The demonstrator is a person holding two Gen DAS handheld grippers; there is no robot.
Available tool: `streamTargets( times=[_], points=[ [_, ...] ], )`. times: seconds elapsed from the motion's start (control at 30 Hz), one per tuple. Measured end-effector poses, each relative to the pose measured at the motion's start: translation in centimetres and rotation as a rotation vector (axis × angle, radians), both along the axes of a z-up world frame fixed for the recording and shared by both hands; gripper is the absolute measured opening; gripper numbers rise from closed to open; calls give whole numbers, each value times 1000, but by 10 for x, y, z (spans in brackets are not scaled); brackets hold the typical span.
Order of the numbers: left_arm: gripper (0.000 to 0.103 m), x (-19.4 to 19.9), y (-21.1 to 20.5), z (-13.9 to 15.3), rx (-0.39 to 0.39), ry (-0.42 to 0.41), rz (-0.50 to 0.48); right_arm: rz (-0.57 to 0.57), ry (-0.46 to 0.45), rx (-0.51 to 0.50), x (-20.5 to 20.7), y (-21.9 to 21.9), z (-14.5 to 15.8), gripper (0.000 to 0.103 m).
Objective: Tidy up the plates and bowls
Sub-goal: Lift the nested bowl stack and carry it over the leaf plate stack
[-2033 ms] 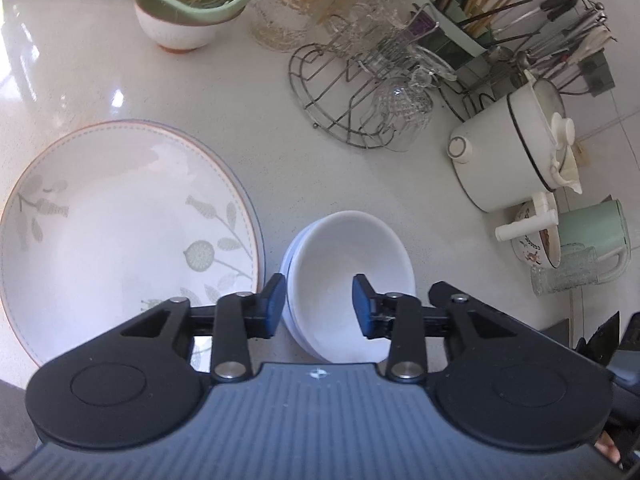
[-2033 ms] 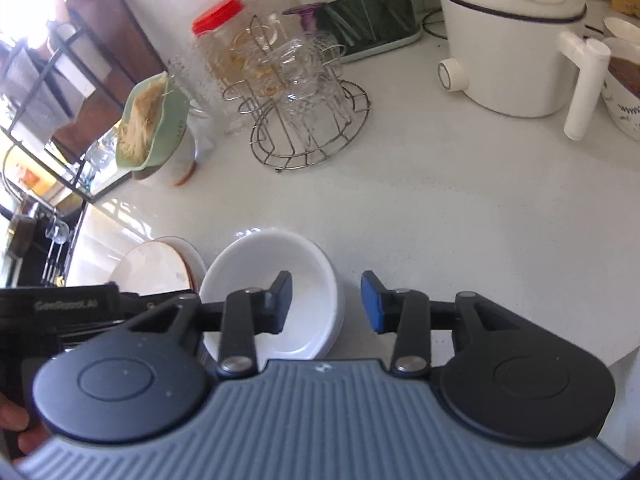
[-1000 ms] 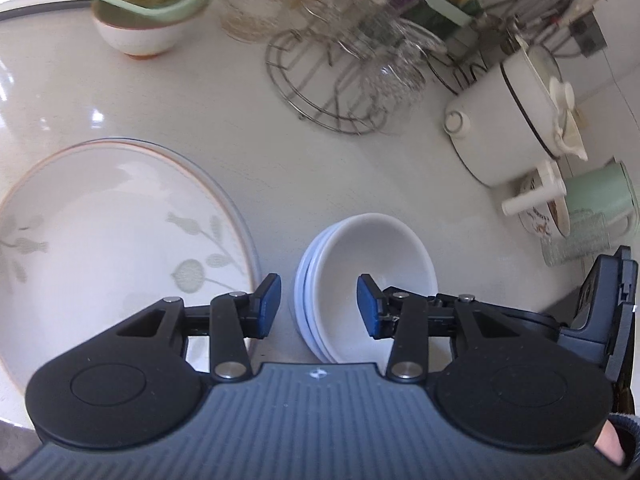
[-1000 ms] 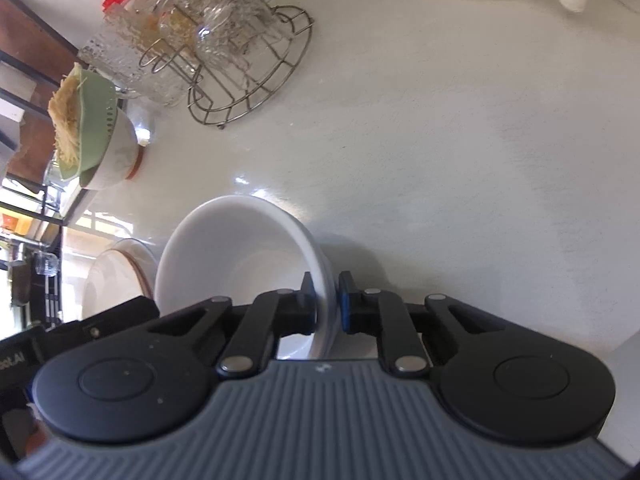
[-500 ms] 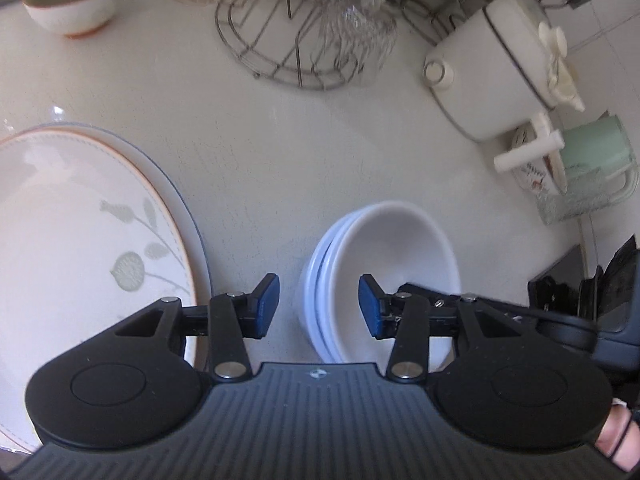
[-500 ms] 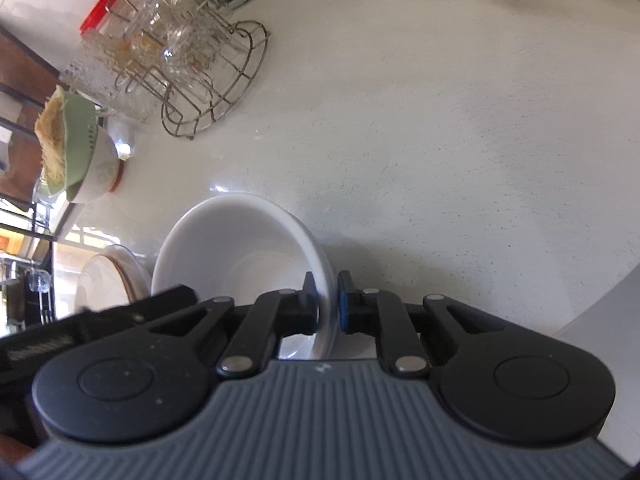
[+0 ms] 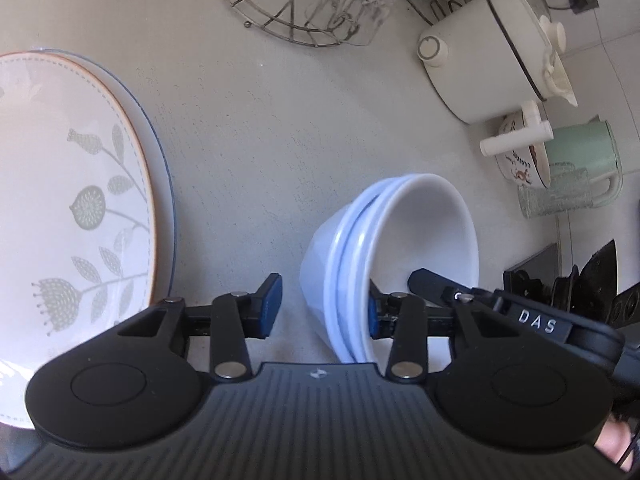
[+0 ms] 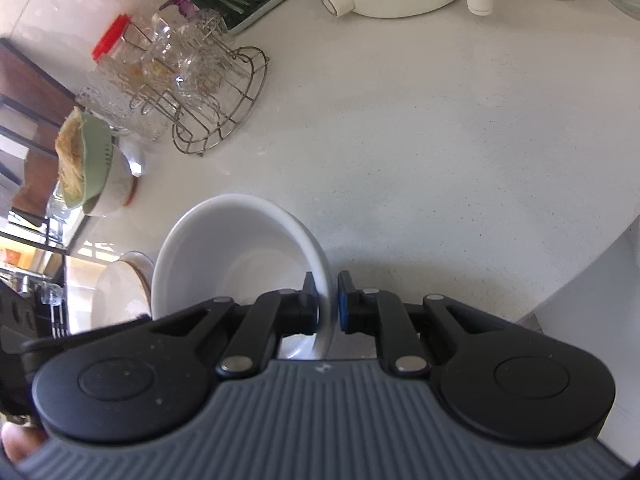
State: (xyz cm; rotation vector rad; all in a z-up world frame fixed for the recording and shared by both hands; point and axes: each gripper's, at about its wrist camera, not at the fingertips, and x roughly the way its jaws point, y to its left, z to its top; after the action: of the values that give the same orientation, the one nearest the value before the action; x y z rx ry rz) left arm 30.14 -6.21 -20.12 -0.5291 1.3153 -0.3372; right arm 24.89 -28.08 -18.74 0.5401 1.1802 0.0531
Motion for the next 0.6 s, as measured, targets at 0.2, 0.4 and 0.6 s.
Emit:
streamTargets(
  times=[0.2, 0.4, 0.6],
  points=[
    [34, -11, -1, 28, 27, -77, 18, 14, -31, 17, -3, 1, 14, 13],
    [34, -18, 10, 56, -7, -70, 33, 49, -66, 18, -8, 2, 41, 14],
    [34, -17, 33, 82, -18, -77, 9, 59, -80, -5, -18, 18, 63, 14]
  ],
)
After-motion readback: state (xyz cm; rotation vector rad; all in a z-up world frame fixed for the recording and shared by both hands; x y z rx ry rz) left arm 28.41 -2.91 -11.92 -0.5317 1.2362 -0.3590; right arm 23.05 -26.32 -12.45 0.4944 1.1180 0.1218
